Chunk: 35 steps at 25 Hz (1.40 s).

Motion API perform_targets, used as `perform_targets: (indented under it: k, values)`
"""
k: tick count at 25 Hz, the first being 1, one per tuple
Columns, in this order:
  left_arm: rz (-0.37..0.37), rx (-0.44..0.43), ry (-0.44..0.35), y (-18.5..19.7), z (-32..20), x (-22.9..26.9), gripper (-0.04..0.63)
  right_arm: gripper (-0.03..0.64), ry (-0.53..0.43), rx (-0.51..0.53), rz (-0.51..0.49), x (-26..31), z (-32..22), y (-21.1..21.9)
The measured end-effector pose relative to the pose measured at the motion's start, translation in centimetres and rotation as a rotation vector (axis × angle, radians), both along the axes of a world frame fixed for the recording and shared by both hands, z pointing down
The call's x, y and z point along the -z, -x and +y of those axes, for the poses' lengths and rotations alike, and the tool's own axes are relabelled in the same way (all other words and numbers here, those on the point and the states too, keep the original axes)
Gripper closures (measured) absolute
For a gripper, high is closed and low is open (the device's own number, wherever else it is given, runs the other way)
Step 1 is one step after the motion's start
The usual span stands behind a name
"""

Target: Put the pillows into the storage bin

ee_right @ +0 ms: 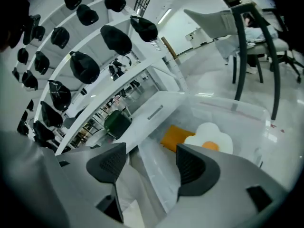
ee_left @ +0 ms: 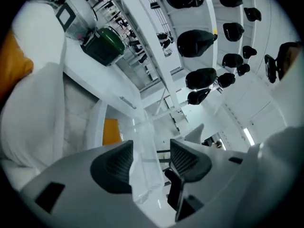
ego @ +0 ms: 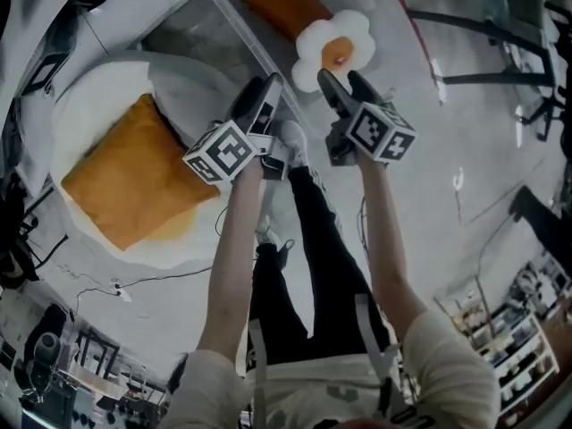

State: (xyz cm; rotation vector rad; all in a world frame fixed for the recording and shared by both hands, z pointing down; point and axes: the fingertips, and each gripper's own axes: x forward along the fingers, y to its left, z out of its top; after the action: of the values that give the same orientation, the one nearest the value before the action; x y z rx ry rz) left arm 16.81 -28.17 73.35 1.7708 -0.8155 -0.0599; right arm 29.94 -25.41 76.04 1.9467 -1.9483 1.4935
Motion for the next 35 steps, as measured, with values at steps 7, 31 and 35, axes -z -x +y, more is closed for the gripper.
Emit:
perform_targets:
  k: [7,31,35]
  values:
    - [-0.09,0.226,-0.045,16.4,-0.5,0.7,0.371,0.319,-0.08,0.239,0.008,2.7,-3.0,14.2]
    - [-1.212,0.252,0.195,66.5,18.9,-12.1,0.333,0.319,0.259,0.602,0.145,-11.8,11.9,46.6]
    - [-1.114,0.287,0.238,65.3,18.2,-13.4,0.39,0.369,0.287,0.626,0.139,-12.4,11.3,46.5]
